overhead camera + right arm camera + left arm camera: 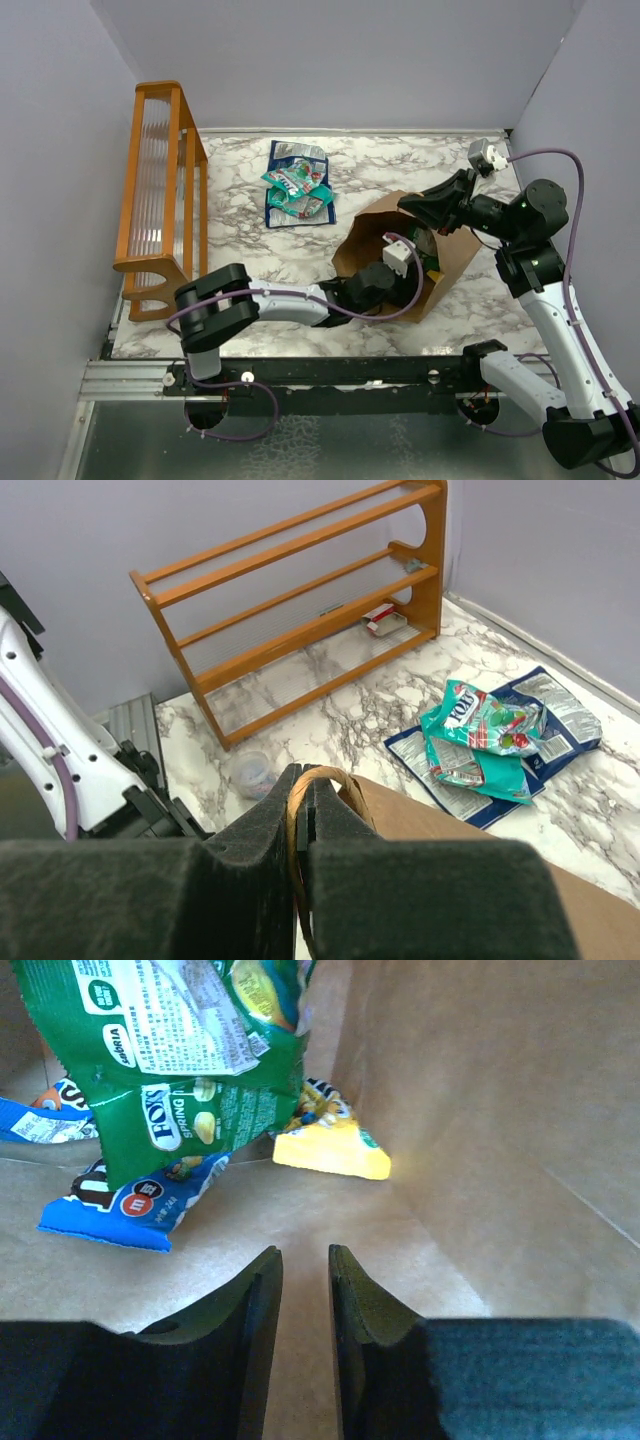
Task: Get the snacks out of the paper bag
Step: Take out the snack from the paper bag.
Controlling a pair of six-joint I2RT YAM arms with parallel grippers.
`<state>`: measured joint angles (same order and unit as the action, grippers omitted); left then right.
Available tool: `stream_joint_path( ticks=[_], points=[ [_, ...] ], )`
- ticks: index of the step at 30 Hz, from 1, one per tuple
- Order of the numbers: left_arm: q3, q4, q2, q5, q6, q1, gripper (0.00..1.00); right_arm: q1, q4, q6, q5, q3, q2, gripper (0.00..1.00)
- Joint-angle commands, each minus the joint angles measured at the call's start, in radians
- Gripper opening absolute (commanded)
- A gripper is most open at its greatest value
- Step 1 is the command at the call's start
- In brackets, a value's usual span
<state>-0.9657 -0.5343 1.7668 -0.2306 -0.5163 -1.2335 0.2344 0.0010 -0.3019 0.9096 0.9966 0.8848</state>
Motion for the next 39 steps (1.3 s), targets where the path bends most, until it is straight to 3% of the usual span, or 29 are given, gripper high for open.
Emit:
stream_joint_path(
  ticks=[1, 4, 7, 13, 15, 18, 20, 24, 30, 35, 36, 39],
  points=[
    [-0.073, 0.037, 0.046, -0.02, 0.047, 0.024, 0.28, 0.002, 0.037, 0.004, 0.019, 0.02, -0.015, 0.01],
    [-0.106, 0.056, 0.079, 0.012, 0.038, 0.06, 0.31, 0.002, 0.037, 0.003, 0.031, 0.026, -0.012, 0.01],
    [-0.129, 0.05, 0.101, 0.015, 0.059, 0.085, 0.41, 0.002, 0.034, 0.004, 0.045, 0.028, -0.011, 0.01],
    [-0.227, 0.084, 0.17, -0.069, 0.158, 0.095, 0.54, 0.002, 0.031, 0.005, 0.054, 0.025, -0.014, 0.01],
    [-0.267, 0.113, 0.183, -0.119, 0.178, 0.095, 0.67, 0.002, 0.033, 0.001, 0.059, 0.025, -0.013, 0.02],
    [-0.264, 0.059, 0.191, -0.167, 0.213, 0.098, 0.72, 0.002, 0.026, 0.001, 0.063, 0.027, -0.012, 0.01],
    [-0.274, 0.028, 0.208, -0.204, 0.24, 0.098, 0.81, 0.002, 0.025, 0.004, 0.063, 0.024, -0.011, 0.01],
    [-0.279, -0.07, 0.254, -0.259, 0.269, 0.106, 0.85, 0.002, 0.02, 0.006, 0.07, 0.029, -0.006, 0.01],
    [-0.24, -0.303, 0.304, -0.093, 0.248, 0.134, 0.85, 0.002, 0.019, -0.001, 0.075, 0.03, -0.007, 0.01],
    [-0.202, -0.512, 0.338, 0.061, 0.291, 0.134, 0.75, 0.002, 0.011, 0.004, 0.069, 0.034, -0.006, 0.01],
    [-0.206, -0.518, 0.347, 0.079, 0.294, 0.134, 0.71, 0.002, 0.012, 0.002, 0.07, 0.037, -0.003, 0.01],
    [-0.224, -0.499, 0.363, 0.101, 0.295, 0.138, 0.47, 0.002, 0.004, 0.001, 0.073, 0.05, 0.002, 0.01]
  ],
)
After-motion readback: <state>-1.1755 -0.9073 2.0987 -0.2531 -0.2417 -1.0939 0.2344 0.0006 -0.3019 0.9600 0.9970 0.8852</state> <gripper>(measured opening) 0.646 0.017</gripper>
